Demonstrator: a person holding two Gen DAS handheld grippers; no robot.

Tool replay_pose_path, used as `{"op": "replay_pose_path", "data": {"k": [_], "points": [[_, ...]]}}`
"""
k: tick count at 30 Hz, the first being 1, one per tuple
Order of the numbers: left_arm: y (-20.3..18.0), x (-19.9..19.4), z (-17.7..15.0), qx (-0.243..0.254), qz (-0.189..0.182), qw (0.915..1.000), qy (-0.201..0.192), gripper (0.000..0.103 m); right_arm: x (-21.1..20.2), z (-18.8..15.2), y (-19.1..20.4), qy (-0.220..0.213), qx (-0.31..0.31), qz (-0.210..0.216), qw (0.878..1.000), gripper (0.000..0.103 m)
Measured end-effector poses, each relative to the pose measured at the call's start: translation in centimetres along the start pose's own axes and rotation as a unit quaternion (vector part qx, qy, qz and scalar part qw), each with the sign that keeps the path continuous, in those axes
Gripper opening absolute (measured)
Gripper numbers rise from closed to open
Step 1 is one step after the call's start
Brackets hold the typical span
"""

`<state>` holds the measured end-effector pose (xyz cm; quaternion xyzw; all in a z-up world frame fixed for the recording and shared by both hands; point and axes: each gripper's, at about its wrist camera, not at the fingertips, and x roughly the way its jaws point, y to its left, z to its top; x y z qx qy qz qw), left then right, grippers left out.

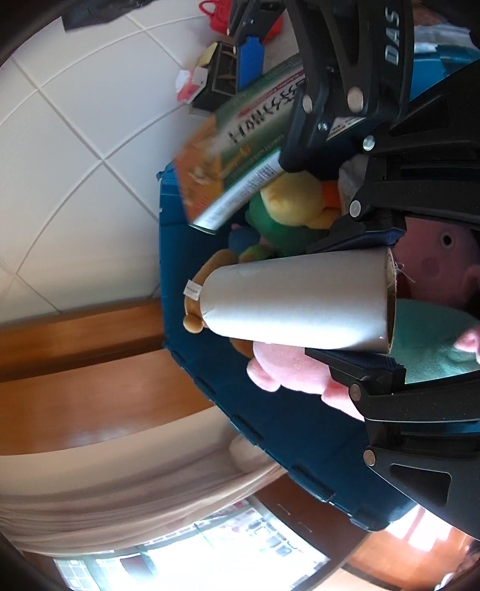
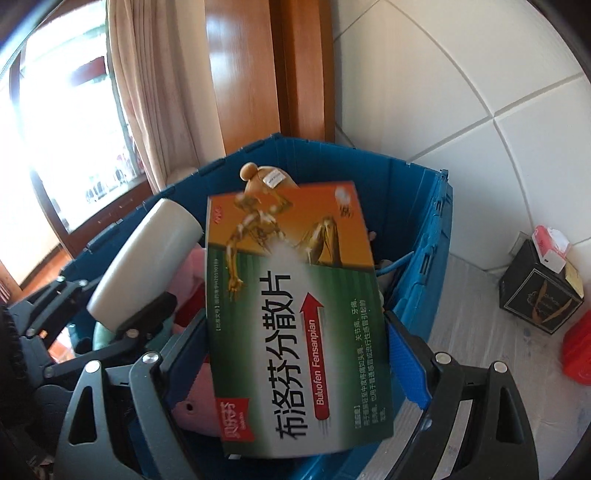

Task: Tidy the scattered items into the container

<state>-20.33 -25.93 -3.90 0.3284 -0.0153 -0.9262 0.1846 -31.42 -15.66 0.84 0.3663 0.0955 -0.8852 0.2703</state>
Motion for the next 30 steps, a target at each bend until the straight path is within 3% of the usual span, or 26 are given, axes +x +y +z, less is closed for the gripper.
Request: {"op": "replay_pose_path", "data": {"k": [2, 6, 14, 16, 18, 24, 30], "points": [[0.1, 0.4, -0.1, 0.003, -0.001, 1.0000, -0.002, 0.054, 0.4, 0.0, 0.1, 0.008, 0.009, -0.001, 1.000, 0.088], [-0.1, -0.6, -0.8, -0.005, -0.010, 0.9999, -0.012, 0.082, 0.6, -0.6, -0.5, 0.009, 0.008, -0.012, 1.000, 0.086], [0.4, -3.0, -1.4, -0.008, -0.007, 0.9995, -0.031, 0.085, -2.4, -0.5, -1.4, -0.028, 0.031, -0.019, 0.999, 0.087], [0.4, -4.5, -1.6, -0.013, -0.011, 0.9986, -0.050, 0.088, -3.9, -1.1, -1.5, -0.043, 0.032, -0.024, 0.998, 0.092], [0.3, -6.3, -2.0, -0.023, -0.015, 0.9972, -0.069, 0.100, -5.6, -1.9, -1.8, -0.059, 0.036, -0.034, 0.997, 0.101], [-1.2, -12.5, -3.8, -0.059, -0.043, 0.9900, -0.121, 0.102, -12.9, -7.0, -3.3, -0.103, 0.045, -0.069, 0.991, 0.103], [-5.2, -16.6, -6.8, -0.069, -0.076, 0.9888, -0.108, 0.102, -18.2, -13.0, -5.8, -0.108, 0.067, -0.097, 0.987, 0.103]]}}
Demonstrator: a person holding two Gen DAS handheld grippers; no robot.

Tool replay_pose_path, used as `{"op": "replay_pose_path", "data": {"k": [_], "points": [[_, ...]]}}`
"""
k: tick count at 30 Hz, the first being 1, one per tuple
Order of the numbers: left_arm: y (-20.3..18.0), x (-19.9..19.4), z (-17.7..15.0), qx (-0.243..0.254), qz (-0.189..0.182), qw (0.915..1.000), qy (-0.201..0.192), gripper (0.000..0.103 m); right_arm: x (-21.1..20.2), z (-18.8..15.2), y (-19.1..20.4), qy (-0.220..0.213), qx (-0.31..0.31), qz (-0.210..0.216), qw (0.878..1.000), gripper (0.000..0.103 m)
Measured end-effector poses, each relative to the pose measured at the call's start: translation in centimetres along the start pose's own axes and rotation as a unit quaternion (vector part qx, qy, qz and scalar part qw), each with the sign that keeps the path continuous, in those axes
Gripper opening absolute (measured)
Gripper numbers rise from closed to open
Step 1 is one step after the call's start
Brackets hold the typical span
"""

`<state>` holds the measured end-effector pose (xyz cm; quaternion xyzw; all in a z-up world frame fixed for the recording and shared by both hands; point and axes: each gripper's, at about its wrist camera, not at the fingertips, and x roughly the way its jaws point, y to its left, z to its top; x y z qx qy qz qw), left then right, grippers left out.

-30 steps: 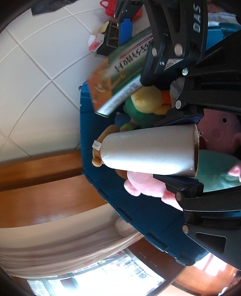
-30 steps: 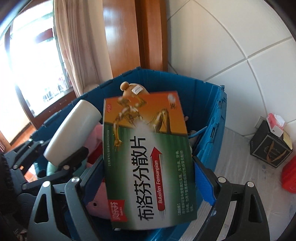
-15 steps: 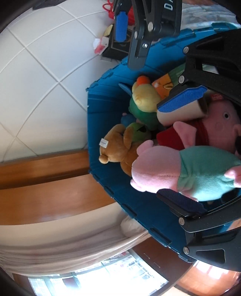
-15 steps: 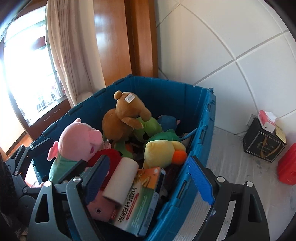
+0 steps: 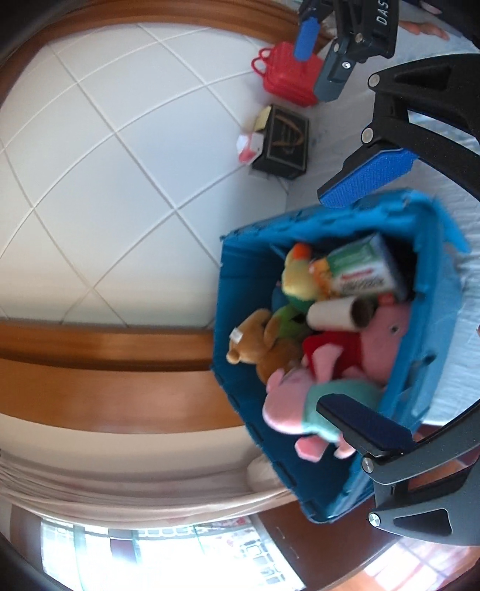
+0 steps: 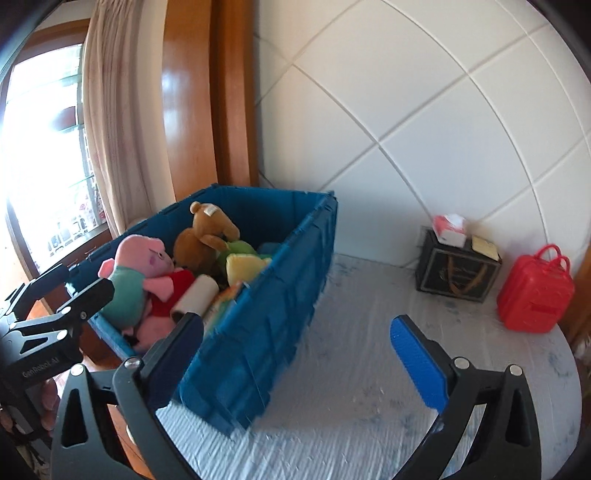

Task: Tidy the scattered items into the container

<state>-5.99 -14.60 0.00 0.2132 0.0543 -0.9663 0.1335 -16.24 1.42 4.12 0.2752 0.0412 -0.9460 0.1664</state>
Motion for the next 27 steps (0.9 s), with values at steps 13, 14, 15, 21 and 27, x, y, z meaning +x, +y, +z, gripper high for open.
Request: {"op": "replay_pose_path", "data": {"k": [13, 14, 15, 21, 27], "points": [[-5.3, -4.9, -3.2, 0.034, -0.021, 0.9988, 0.028, 0.102, -5.1, -6.7, -2.6, 0.036, 0.036, -0.028, 0.998, 0.103], [-5.3, -5.0, -3.3, 0.035, -0.022, 0.9987, 0.028, 0.102, -5.2, -6.8, -2.6, 0.036, 0.037, -0.029, 0.998, 0.103], [-5.3, -5.2, -3.5, 0.039, -0.022, 0.9986, 0.029, 0.102, -5.4, -7.0, -2.4, 0.035, 0.038, -0.032, 0.998, 0.103], [-4.9, -6.3, -3.6, 0.050, -0.024, 0.9981, 0.028, 0.102, -6.5, -7.3, -1.5, 0.025, 0.047, -0.044, 0.998, 0.103], [-4.3, -7.1, -3.7, 0.045, -0.022, 0.9985, 0.024, 0.102, -7.1, -7.1, -0.4, 0.020, 0.049, -0.051, 0.997, 0.103]]}}
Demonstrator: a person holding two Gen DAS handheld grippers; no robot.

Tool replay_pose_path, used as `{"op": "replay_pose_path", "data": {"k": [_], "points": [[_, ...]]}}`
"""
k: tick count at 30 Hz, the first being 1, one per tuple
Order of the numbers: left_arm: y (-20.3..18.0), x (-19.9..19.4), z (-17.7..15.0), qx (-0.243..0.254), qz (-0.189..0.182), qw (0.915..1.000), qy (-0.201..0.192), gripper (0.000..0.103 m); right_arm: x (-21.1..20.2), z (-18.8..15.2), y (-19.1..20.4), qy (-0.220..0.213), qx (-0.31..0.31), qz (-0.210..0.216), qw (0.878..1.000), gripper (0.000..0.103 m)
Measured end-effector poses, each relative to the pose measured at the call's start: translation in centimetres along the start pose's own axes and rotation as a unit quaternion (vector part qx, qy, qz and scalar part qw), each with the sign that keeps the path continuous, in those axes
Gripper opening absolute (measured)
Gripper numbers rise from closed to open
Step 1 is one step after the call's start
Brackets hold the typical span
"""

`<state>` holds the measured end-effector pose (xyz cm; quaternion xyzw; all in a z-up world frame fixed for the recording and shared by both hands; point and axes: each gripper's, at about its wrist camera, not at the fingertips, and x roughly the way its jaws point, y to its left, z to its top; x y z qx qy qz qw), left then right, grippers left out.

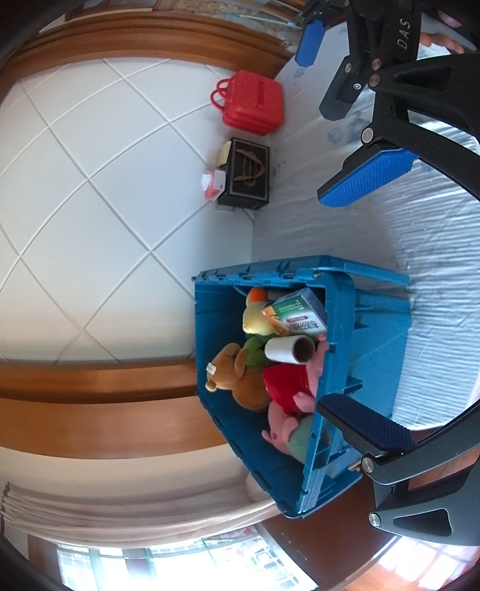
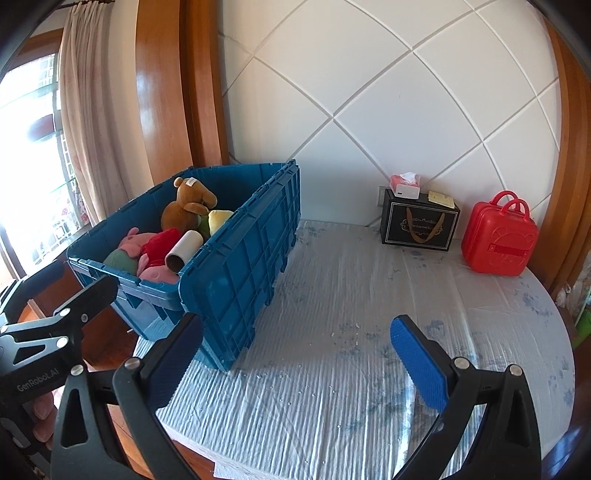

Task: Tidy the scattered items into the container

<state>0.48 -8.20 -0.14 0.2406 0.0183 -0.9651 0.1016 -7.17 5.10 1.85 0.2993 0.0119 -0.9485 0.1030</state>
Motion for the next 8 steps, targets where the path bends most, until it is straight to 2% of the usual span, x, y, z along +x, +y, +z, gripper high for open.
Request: {"op": "replay_pose_path", "data": {"k": [8], "points": [[-0.24, -0.01, -0.78, 0.001, -0.002, 1.0000, 0.005, 0.102, 0.11, -0.67, -0.08, 0.011, 0.004, -0.012, 1.000, 0.103]]}}
